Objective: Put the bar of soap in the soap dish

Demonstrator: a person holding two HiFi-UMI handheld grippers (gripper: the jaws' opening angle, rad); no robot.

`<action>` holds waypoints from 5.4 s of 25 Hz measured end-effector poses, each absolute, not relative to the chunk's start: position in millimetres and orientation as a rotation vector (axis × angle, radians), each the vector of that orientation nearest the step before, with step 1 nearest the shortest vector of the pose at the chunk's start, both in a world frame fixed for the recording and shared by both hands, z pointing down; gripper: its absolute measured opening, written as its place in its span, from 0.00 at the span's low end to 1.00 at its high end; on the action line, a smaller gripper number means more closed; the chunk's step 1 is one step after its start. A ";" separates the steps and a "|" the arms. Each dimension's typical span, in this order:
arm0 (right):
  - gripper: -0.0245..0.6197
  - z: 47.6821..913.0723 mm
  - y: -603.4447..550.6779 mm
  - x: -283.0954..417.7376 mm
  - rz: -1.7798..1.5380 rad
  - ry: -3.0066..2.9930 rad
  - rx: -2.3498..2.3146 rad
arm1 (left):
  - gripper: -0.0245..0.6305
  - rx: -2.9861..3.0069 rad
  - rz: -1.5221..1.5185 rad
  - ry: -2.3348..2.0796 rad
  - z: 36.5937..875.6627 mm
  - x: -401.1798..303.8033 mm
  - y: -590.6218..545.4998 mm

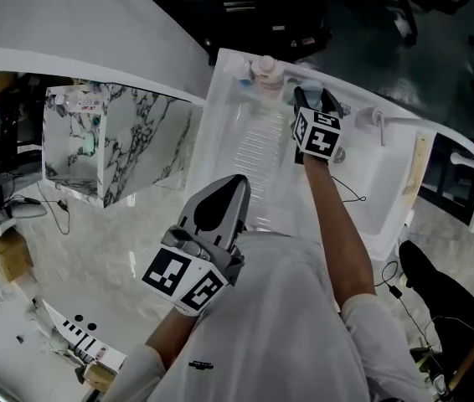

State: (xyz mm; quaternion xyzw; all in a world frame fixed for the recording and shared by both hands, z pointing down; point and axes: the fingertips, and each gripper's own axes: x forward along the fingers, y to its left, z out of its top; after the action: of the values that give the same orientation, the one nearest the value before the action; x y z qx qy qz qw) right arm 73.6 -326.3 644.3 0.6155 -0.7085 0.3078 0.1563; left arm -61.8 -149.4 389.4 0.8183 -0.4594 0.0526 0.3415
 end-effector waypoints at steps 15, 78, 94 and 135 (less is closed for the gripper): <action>0.46 665.2 -327.4 77.0 0.985 -1.970 1.775 | 0.04 2.106 0.160 -1.228 395.4 -68.8 -147.3; 0.13 480.9 -222.5 81.8 0.660 -2.409 1.741 | 0.04 2.197 0.048 -1.249 358.0 -52.9 -114.7; 0.10 382.4 -185.4 84.9 0.498 -2.572 1.692 | 0.04 2.222 0.020 -1.243 352.4 -51.4 -115.9; 0.06 301.1 -129.3 133.1 0.156 -2.518 1.853 | 0.04 2.271 0.050 -1.253 344.5 -51.8 -130.5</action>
State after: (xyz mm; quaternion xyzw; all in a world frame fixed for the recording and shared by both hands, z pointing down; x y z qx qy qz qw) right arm 133.1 -129.3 301.1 0.5919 -0.8045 0.0497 0.0056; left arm -51.8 -130.5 344.5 0.8429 -0.4649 0.0187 0.2703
